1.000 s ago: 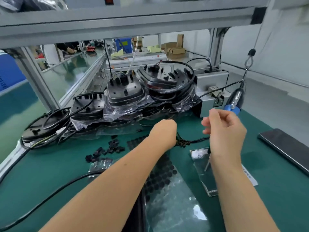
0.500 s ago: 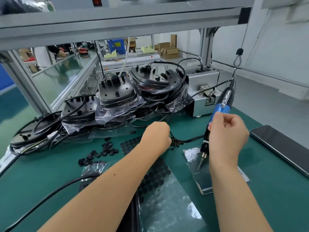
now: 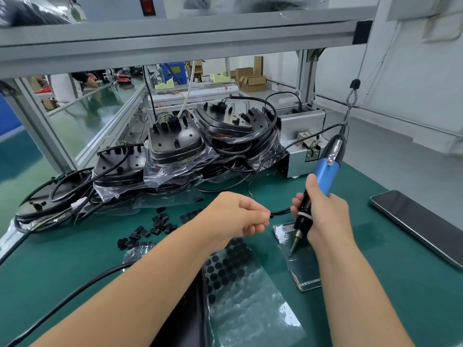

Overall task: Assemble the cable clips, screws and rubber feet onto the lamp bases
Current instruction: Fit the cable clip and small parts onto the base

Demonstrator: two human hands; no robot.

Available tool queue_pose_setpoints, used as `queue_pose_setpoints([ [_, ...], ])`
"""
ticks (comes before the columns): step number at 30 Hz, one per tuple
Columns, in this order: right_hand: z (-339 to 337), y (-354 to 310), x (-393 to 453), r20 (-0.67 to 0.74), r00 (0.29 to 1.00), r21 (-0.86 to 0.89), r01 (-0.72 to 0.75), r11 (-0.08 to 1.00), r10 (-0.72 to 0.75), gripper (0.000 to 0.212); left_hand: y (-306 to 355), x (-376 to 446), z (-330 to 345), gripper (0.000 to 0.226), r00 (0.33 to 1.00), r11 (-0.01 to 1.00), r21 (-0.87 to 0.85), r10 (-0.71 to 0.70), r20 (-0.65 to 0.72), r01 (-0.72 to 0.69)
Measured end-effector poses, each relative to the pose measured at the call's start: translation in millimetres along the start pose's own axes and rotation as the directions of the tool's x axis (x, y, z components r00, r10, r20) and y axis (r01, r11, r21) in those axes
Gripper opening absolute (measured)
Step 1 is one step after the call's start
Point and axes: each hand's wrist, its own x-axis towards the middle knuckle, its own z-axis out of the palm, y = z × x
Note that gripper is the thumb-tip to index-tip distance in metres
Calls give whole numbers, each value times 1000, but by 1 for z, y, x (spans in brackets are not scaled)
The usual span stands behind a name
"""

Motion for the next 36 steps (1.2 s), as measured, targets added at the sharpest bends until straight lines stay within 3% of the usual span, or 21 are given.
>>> queue_pose_setpoints([
  [5, 16, -12, -19, 225, 974, 449, -95, 888, -9, 23, -11, -36, -9, 11, 1000, 977, -211, -27, 13, 29],
  [9, 23, -16, -37, 347, 932, 609, -138, 781, -106, 24, -18, -58, -18, 13, 998, 901, -430, -57, -4, 50],
  [13, 27, -13, -47, 385, 907, 614, -114, 781, -170, 29, -23, -69, -20, 13, 999, 835, -548, -48, 0, 40],
  [26, 35, -3, -56, 403, 900, 581, -115, 806, -162, 25, -25, -78, -17, 14, 999, 833, -553, -10, -46, -17],
  [32, 34, -3, -57, 424, 887, 575, -107, 811, -184, 33, -25, -83, -15, 13, 991, 888, -451, 42, -124, -94],
  [36, 35, -3, -58, 412, 891, 573, -90, 815, -191, 37, -27, -84, -14, 11, 970, 945, -277, 117, -213, -175],
])
